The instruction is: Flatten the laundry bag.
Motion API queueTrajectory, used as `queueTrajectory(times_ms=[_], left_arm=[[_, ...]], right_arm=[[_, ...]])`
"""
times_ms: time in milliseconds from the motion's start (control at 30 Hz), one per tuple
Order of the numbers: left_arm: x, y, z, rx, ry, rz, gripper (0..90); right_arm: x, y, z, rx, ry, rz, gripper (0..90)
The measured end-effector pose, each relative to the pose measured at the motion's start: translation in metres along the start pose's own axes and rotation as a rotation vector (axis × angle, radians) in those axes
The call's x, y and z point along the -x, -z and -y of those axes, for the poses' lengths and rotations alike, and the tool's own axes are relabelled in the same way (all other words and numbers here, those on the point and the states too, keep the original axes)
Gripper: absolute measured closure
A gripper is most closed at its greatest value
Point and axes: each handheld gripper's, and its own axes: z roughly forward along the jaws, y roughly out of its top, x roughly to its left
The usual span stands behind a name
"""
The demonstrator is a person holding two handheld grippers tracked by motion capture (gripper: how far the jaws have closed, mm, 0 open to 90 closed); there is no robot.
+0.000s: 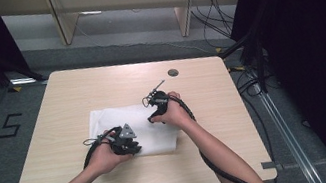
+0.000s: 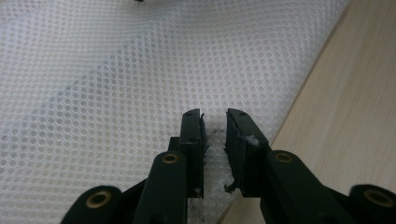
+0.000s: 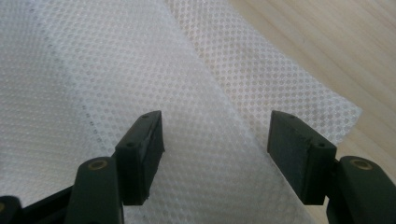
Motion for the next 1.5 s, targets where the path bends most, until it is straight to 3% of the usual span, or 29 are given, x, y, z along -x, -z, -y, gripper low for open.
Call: queueTrajectory(times_ms=[33,67,133,233,267,333,400,567,667,767,900,1000,1067,1167,1267,1300,1400,1433,1467,1500], left_arm=[[0.001,-0.001,0.0,0.012,0.013,-0.002,76.0],[0.001,-0.001,0.0,0.012,-0.001,-0.011,76.4],[0.001,-0.001,0.0,0.013,-0.002,-0.012,76.7],[0.002,-0.001,0.0,0.013,-0.001,-0.019,77.3],[0.002,-0.001,0.0,0.008,-0.009,-0.017,77.5],[0.003,-0.002,0.0,0.015,0.009,-0.019,77.7],[0.003,-0.001,0.0,0.015,0.008,-0.021,77.8],[0.005,-0.002,0.0,0.017,-0.017,-0.033,78.8],[0.005,-0.001,0.0,0.014,-0.029,-0.038,79.3],[0.006,-0.001,0.001,0.022,0.015,-0.03,79.6],[0.007,0.002,0.0,0.057,0.049,-0.032,84.5],[0.017,0.004,-0.003,0.066,0.004,-0.03,86.3],[0.02,0.003,-0.003,0.068,-0.001,-0.032,86.6],[0.025,0.001,-0.006,0.054,-0.033,-0.019,86.8],[0.023,-0.001,-0.007,0.038,-0.044,-0.04,87.1],[0.022,-0.002,-0.007,0.041,-0.037,-0.045,87.4],[0.015,-0.004,-0.007,0.039,-0.018,-0.06,87.5],[0.012,-0.006,-0.008,0.041,-0.011,-0.065,87.5],[0.01,-0.007,-0.008,0.043,-0.009,-0.068,87.4],[0.009,-0.008,-0.01,0.041,-0.014,-0.077,87.4]], right_arm=[[0.0,-0.002,0.0,-0.015,-0.001,-0.01,39.3],[0.0,-0.006,0.0,-0.045,0.013,-0.031,40.8],[-0.001,-0.007,0.0,-0.045,0.025,-0.037,41.5],[-0.003,-0.005,-0.001,-0.053,0.039,-0.064,61.5],[-0.004,-0.004,-0.001,-0.057,0.068,-0.06,64.5],[-0.012,-0.002,-0.003,-0.094,0.064,-0.07,82.6],[-0.013,-0.002,-0.003,-0.097,0.073,-0.073,85.4],[-0.02,0.009,-0.008,-0.112,0.105,-0.08,87.4],[-0.021,0.031,-0.015,-0.049,0.106,-0.096,87.2],[-0.023,0.043,-0.017,-0.029,0.086,-0.102,87.2],[-0.029,0.06,-0.018,0.017,0.105,-0.104,87.4],[-0.031,0.069,-0.016,0.048,0.087,-0.109,87.3],[-0.032,0.073,-0.016,0.05,0.08,-0.114,87.2],[-0.031,0.083,-0.015,0.071,0.11,-0.111,87.1],[-0.033,0.09,-0.014,0.071,0.103,-0.113,88.0],[-0.033,0.092,-0.014,0.081,0.121,-0.113,88.1],[-0.036,0.097,-0.012,0.079,0.106,-0.126,88.9],[-0.037,0.099,-0.012,0.087,0.121,-0.122,88.9],[-0.04,0.101,-0.012,0.075,0.099,-0.133,89.0],[-0.039,0.101,-0.013,0.082,0.122,-0.127,89.0]])
